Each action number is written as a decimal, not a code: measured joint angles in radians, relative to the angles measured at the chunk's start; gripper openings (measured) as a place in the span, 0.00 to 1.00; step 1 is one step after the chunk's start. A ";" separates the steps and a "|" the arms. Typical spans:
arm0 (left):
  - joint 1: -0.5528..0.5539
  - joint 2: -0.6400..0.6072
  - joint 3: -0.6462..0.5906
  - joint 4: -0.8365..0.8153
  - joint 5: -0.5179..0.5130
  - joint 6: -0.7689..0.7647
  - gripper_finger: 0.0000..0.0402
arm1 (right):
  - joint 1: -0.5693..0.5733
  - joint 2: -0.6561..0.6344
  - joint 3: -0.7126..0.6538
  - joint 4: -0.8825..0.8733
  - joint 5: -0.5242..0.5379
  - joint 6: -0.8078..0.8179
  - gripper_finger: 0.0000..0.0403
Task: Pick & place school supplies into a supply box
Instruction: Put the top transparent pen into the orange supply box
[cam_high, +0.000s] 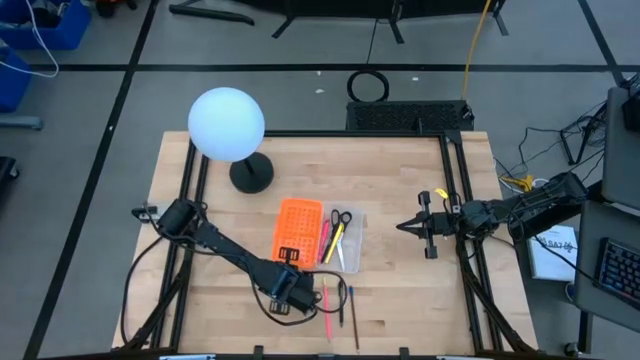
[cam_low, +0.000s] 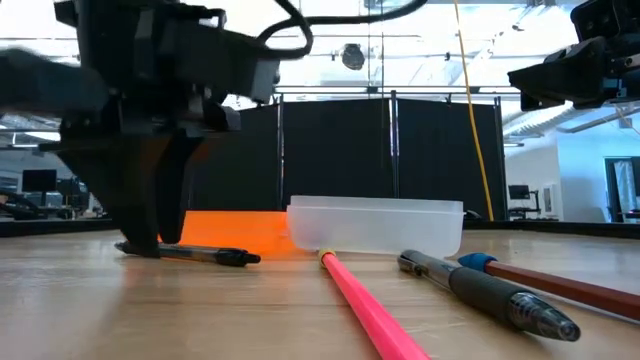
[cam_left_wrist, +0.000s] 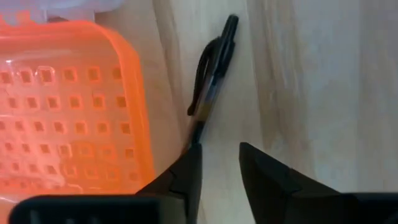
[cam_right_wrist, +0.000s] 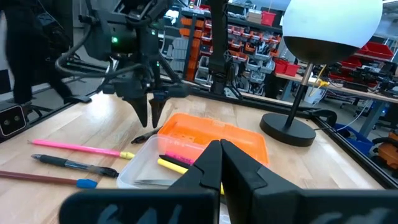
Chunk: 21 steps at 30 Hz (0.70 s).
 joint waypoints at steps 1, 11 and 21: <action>0.000 0.000 -0.005 -0.001 -0.001 0.008 0.31 | 0.000 0.000 0.000 0.000 0.000 0.000 0.00; 0.040 0.000 -0.007 -0.009 -0.017 0.071 0.48 | 0.000 0.000 0.000 0.001 0.000 -0.025 0.00; 0.105 -0.007 -0.053 0.085 0.146 0.152 0.41 | 0.000 0.000 0.000 0.001 0.000 -0.025 0.00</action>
